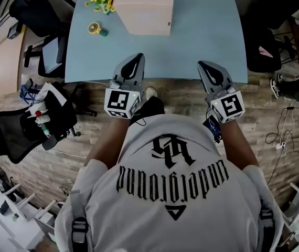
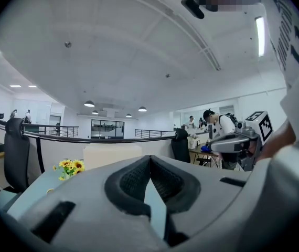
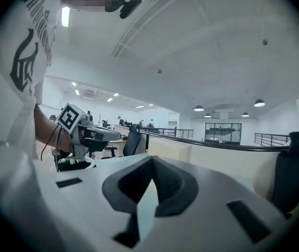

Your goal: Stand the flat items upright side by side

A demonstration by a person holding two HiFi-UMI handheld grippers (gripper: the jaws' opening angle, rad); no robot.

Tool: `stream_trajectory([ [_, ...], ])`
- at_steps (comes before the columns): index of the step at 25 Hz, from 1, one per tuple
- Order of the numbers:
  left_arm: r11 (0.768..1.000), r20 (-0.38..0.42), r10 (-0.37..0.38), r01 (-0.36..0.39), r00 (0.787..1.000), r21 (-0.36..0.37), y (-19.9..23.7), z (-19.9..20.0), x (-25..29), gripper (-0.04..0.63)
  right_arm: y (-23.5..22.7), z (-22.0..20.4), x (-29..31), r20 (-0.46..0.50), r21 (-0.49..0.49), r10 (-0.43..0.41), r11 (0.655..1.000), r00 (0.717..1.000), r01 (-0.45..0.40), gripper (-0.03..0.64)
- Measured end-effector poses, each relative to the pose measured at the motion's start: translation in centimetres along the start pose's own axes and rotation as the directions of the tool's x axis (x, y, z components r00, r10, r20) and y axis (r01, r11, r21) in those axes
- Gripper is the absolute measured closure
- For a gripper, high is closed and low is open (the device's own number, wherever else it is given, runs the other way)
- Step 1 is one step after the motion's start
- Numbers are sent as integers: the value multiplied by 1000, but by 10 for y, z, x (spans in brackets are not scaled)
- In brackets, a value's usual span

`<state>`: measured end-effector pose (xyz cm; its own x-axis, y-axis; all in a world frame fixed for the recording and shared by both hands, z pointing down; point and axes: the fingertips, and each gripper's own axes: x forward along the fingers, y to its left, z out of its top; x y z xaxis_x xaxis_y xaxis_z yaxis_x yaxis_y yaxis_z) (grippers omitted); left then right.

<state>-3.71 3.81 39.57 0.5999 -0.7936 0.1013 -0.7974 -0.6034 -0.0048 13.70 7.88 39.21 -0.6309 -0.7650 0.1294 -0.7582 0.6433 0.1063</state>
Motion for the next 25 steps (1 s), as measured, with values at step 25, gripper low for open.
stream_trajectory([
  [25,999,42,32,-34,999,31,-130,18,-145,595,103,24,-152,72,-58,46,997,996,-41,612],
])
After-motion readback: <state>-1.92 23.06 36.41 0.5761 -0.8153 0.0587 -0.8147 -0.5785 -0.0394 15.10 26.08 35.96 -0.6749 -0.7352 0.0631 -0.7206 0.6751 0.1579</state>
